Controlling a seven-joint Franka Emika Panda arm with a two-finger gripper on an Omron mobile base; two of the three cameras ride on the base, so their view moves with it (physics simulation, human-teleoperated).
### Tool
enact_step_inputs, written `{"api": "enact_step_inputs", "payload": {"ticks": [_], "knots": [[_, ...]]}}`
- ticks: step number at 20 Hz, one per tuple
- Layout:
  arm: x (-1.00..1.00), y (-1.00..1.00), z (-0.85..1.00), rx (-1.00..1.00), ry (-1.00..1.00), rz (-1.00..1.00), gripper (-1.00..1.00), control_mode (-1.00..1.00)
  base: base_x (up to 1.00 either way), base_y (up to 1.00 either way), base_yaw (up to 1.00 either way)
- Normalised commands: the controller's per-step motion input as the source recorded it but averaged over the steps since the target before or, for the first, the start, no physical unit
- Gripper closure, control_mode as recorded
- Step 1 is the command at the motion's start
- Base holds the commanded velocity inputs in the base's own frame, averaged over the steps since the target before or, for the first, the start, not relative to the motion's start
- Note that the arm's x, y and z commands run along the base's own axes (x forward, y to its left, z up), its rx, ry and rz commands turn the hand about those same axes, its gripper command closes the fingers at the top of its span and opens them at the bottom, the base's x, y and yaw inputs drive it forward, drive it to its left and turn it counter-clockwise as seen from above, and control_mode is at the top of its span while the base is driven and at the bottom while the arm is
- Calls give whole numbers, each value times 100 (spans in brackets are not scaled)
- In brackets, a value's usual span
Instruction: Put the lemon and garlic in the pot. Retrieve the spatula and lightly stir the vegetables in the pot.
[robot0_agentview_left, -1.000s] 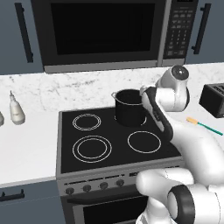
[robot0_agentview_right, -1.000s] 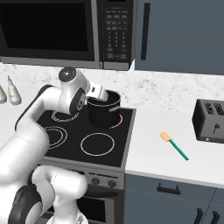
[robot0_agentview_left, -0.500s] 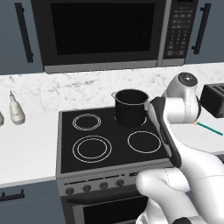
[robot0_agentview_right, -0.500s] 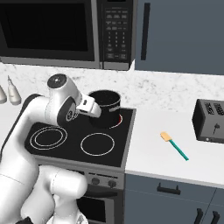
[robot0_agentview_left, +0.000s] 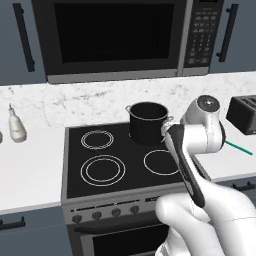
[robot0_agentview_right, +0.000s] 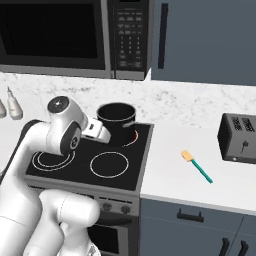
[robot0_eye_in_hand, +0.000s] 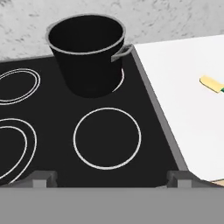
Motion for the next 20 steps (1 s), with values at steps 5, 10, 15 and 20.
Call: {"api": "enact_step_inputs", "payload": {"ticks": [5, 10, 15, 20], "knots": [[0, 0, 0, 0, 0, 0, -100, 100, 0, -97, 0], [0, 0, 0, 0, 0, 0, -100, 100, 4, -89, 0], [7, -27, -9, 1, 0, 5, -100, -100, 6, -23, 0], [28, -80, -60, 3, 0, 24, -100, -100, 0, 0, 0]]}}
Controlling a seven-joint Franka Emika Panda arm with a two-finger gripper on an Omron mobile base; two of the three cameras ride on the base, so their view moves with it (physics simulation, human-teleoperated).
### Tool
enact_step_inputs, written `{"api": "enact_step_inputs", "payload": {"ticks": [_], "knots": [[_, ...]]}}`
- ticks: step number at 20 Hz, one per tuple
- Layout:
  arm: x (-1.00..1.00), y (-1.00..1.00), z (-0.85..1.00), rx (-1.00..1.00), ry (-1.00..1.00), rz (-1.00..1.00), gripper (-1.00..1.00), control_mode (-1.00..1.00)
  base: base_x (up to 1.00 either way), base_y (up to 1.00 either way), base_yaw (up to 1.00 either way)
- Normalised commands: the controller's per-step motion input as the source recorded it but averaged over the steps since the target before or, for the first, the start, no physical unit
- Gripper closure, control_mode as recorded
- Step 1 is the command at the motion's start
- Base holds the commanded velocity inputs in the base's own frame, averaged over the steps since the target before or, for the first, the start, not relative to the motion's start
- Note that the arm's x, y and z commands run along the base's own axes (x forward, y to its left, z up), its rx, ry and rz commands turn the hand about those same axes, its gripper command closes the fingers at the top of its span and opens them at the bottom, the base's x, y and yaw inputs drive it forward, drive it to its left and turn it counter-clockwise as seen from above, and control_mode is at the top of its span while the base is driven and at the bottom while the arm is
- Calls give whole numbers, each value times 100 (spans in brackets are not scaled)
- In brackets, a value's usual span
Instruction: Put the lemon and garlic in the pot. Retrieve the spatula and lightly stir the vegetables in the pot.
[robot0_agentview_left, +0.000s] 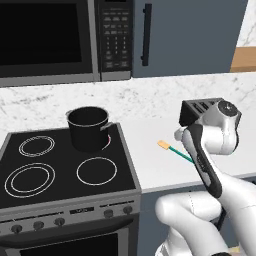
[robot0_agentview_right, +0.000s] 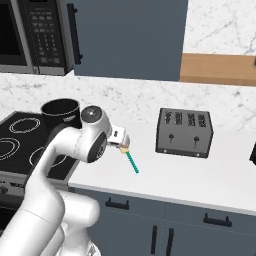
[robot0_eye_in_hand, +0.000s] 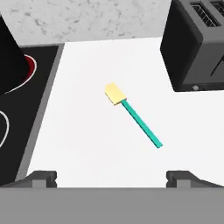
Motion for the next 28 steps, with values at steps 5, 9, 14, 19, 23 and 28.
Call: {"api": "enact_step_inputs", "payload": {"ticks": [5, 9, 14, 19, 23, 28], "knots": [[5, -88, -59, 8, 0, 34, -100, -100, 0, 0, 0], [1, -55, -39, 7, 0, 31, -100, -100, 0, 0, 0], [14, -5, -45, 0, 0, 16, -100, -100, 0, 0, 0], [50, 5, -35, -2, 0, 1, -100, -100, 0, 0, 0], [40, 0, -35, -1, 0, -2, -100, -100, 0, 0, 0], [6, 0, -30, 0, 0, -6, -100, -100, 0, 0, 0]]}}
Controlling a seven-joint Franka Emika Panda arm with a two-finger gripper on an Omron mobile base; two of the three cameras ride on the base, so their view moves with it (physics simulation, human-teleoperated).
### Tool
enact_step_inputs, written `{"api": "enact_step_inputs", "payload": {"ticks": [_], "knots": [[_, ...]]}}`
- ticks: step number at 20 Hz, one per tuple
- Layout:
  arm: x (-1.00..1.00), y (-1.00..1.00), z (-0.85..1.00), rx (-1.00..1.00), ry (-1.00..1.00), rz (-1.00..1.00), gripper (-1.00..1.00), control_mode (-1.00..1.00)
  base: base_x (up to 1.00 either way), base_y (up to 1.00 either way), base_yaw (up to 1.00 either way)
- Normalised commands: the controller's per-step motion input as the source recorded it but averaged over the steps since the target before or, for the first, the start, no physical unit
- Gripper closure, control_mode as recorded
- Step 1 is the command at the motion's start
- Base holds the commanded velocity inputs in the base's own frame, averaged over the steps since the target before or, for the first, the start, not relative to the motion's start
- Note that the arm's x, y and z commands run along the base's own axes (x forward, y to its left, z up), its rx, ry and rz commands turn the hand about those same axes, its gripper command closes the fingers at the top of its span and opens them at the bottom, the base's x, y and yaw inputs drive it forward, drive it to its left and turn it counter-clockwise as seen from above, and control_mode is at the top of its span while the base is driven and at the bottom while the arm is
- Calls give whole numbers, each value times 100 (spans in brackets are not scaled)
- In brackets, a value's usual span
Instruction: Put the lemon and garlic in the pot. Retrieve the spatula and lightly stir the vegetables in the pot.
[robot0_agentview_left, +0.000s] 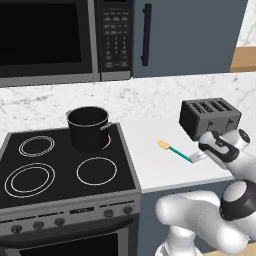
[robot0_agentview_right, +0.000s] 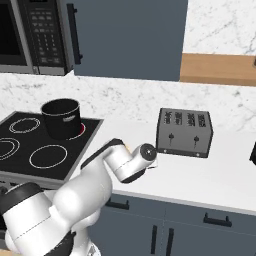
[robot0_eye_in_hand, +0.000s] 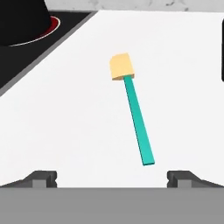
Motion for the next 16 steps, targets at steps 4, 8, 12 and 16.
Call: {"api": "enact_step_inputs", "payload": {"ticks": [4, 8, 12, 16], "knots": [[2, 0, -21, 0, 1, -6, -100, -100, 0, 0, 0], [14, 0, -16, 0, 3, -5, -100, -100, 0, 0, 0], [8, 0, -21, -1, 1, -1, -100, -100, 0, 0, 0], [4, 0, -18, -2, 0, 0, -100, -100, 0, 0, 0]]}}
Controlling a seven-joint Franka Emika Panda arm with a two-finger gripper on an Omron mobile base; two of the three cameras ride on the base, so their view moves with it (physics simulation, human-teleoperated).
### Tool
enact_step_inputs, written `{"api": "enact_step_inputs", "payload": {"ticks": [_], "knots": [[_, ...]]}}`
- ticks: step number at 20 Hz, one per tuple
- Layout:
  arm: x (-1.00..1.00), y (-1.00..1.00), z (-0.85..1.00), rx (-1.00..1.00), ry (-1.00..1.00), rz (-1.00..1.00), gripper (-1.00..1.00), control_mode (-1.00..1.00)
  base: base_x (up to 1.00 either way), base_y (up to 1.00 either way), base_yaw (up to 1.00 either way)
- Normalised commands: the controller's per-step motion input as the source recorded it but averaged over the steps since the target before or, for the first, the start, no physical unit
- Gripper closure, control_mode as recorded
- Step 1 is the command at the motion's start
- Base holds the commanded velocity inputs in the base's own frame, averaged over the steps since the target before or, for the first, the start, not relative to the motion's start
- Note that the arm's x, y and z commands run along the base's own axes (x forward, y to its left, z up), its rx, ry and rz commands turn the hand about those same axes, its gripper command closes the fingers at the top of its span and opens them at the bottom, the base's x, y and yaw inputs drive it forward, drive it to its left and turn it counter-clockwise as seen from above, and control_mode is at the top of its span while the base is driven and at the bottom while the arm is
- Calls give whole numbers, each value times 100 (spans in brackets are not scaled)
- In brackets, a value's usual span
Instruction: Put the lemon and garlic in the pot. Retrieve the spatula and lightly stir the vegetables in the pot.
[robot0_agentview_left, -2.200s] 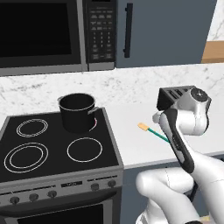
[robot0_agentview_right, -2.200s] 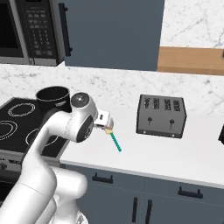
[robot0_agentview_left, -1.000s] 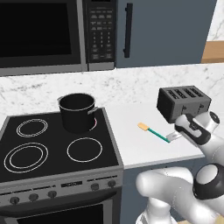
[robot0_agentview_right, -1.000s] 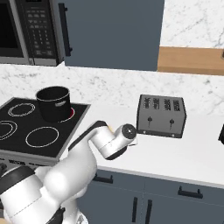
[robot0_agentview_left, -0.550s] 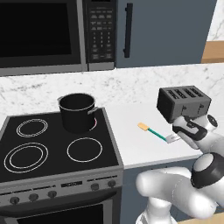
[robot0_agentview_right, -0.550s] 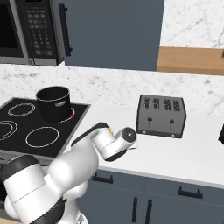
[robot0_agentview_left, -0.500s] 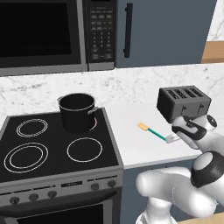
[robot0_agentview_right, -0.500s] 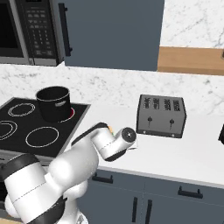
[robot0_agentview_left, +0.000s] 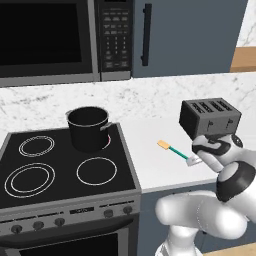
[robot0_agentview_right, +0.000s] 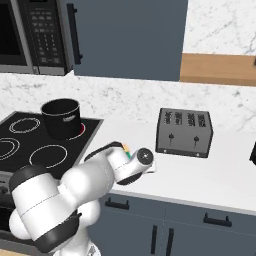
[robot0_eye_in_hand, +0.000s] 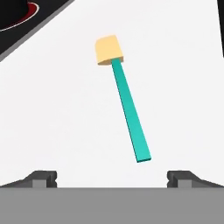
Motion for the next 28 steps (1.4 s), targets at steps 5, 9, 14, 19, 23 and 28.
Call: {"api": "enact_step_inputs", "payload": {"ticks": [5, 9, 14, 19, 23, 28], "knots": [[14, 0, -20, -3, 0, 0, -100, -100, 0, 0, 0], [22, 0, -21, -5, 0, 0, -100, -100, 0, 0, 0], [25, -4, -15, -6, 0, 0, -100, -100, 0, 0, 0], [32, -5, -1, -3, 0, 0, -100, -100, 0, 0, 0], [27, -13, -2, 0, 2, 0, -100, -100, 0, 0, 0], [1, -18, -28, -1, 0, 0, -100, -100, 0, 0, 0]]}}
